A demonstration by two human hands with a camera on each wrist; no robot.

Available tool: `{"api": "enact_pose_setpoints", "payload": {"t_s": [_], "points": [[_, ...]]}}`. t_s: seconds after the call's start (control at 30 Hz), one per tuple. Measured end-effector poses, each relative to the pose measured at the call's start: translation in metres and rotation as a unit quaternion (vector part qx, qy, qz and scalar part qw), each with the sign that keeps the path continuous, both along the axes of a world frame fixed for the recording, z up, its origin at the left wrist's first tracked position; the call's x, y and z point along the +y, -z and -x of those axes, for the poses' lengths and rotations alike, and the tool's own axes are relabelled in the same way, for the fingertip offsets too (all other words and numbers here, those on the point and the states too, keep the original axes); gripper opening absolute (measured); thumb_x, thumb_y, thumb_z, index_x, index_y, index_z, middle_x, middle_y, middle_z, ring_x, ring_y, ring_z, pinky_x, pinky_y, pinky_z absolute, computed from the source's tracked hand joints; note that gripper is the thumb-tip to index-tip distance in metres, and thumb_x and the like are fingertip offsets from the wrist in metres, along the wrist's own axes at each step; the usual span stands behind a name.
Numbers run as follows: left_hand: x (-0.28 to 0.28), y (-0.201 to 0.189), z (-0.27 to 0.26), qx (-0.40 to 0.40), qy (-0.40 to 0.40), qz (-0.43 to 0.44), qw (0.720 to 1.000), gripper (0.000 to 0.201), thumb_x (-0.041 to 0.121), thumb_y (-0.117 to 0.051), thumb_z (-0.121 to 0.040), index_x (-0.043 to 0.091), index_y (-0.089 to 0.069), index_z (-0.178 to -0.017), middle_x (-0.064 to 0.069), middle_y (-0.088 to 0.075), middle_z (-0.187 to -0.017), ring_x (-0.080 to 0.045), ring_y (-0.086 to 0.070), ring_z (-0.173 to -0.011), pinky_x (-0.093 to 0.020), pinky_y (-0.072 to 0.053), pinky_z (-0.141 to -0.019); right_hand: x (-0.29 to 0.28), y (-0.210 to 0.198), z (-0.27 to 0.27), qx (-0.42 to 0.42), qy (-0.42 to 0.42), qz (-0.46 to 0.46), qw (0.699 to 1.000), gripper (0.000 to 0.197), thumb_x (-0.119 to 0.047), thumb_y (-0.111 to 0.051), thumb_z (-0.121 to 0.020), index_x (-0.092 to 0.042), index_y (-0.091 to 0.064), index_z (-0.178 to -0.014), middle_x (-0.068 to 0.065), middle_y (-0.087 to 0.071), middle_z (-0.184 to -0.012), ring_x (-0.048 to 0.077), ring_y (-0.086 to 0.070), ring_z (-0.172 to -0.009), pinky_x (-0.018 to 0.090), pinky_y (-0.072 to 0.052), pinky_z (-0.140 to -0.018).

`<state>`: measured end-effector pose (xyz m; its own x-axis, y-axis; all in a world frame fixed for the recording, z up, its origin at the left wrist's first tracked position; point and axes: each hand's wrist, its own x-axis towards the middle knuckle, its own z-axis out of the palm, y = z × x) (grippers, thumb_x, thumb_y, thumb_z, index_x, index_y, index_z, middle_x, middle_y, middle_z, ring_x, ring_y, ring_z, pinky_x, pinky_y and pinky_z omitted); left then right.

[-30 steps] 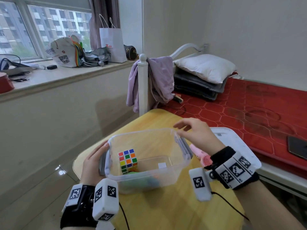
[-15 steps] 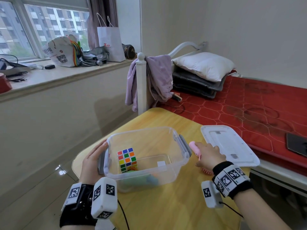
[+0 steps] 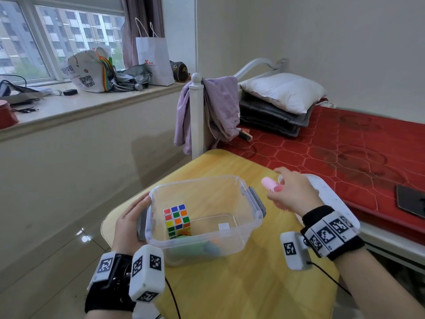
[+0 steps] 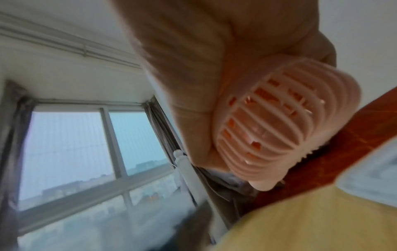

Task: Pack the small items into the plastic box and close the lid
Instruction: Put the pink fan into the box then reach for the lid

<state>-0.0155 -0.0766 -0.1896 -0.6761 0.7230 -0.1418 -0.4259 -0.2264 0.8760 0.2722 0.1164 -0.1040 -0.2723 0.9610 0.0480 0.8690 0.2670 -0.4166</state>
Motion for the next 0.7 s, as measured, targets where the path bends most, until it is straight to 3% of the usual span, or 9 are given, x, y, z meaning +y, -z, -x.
{"api": "enact_pose_setpoints", "payload": {"t_s": [0.13,0.27,0.33,0.4,0.53,0.7], "points": [[0.001,-0.011,-0.012,0.027,-0.007,-0.004,1.0,0.024,0.015,-0.058,-0.1,0.009,-0.07,-0.119,-0.012,-0.073,-0.105,-0.021,-0.067,-0.087,-0.019,-0.054,-0.048,-0.02,-0.036,0.012,0.108,-0.072,-0.087,0.988,0.064,-0.036,-0.071,-0.067,-0.032,-0.053,-0.128,-0.004,-0.056,-0.105,0.019,-0.057,-0.096,0.049,-0.051,-0.085],[0.002,-0.013,-0.015,0.046,-0.015,-0.002,0.999,0.021,0.007,-0.056,-0.1,0.015,-0.068,-0.114,-0.002,-0.072,-0.1,-0.022,-0.066,-0.094,-0.015,-0.054,-0.051,-0.056,-0.059,0.034,0.088,-0.183,-0.139,0.969,0.055,-0.042,-0.067,-0.065,-0.037,-0.058,-0.119,-0.009,-0.054,-0.107,0.013,-0.057,-0.096,0.042,-0.046,-0.085],[0.004,-0.013,-0.014,0.041,-0.015,0.009,0.999,0.019,0.008,-0.056,-0.099,0.018,-0.067,-0.111,0.003,-0.074,-0.091,-0.02,-0.064,-0.09,-0.014,-0.055,-0.051,-0.064,-0.058,0.044,0.082,-0.267,-0.093,0.956,0.052,-0.045,-0.063,-0.062,-0.039,-0.06,-0.114,-0.011,-0.053,-0.106,0.01,-0.058,-0.094,0.04,-0.05,-0.085],[0.003,-0.015,-0.014,0.01,-0.007,0.005,1.0,0.017,0.015,-0.059,-0.098,0.015,-0.071,-0.11,-0.003,-0.077,-0.089,-0.022,-0.065,-0.085,-0.018,-0.054,-0.047,-0.065,-0.049,0.054,0.059,-0.332,-0.02,0.941,0.046,-0.042,-0.067,-0.064,-0.038,-0.064,-0.11,-0.011,-0.052,-0.102,0.009,-0.058,-0.091,0.035,-0.053,-0.085],[0.002,-0.015,-0.015,0.023,-0.012,0.005,1.0,0.025,0.016,-0.057,-0.099,0.009,-0.067,-0.122,-0.011,-0.069,-0.114,-0.023,-0.066,-0.091,-0.019,-0.055,-0.049,-0.061,-0.019,0.07,-0.047,-0.352,0.012,0.935,0.033,-0.038,-0.072,-0.069,-0.037,-0.069,-0.102,-0.01,-0.049,-0.101,0.009,-0.05,-0.093,0.038,-0.044,-0.091],[0.001,-0.016,-0.019,0.033,-0.008,-0.005,0.999,0.024,0.009,-0.054,-0.101,0.009,-0.068,-0.12,-0.011,-0.072,-0.105,-0.022,-0.069,-0.091,-0.019,-0.055,-0.049,-0.053,0.01,0.08,-0.092,-0.38,0.068,0.918,0.036,-0.042,-0.071,-0.074,-0.032,-0.068,-0.109,-0.004,-0.048,-0.109,0.014,-0.051,-0.1,0.046,-0.043,-0.098]]}}
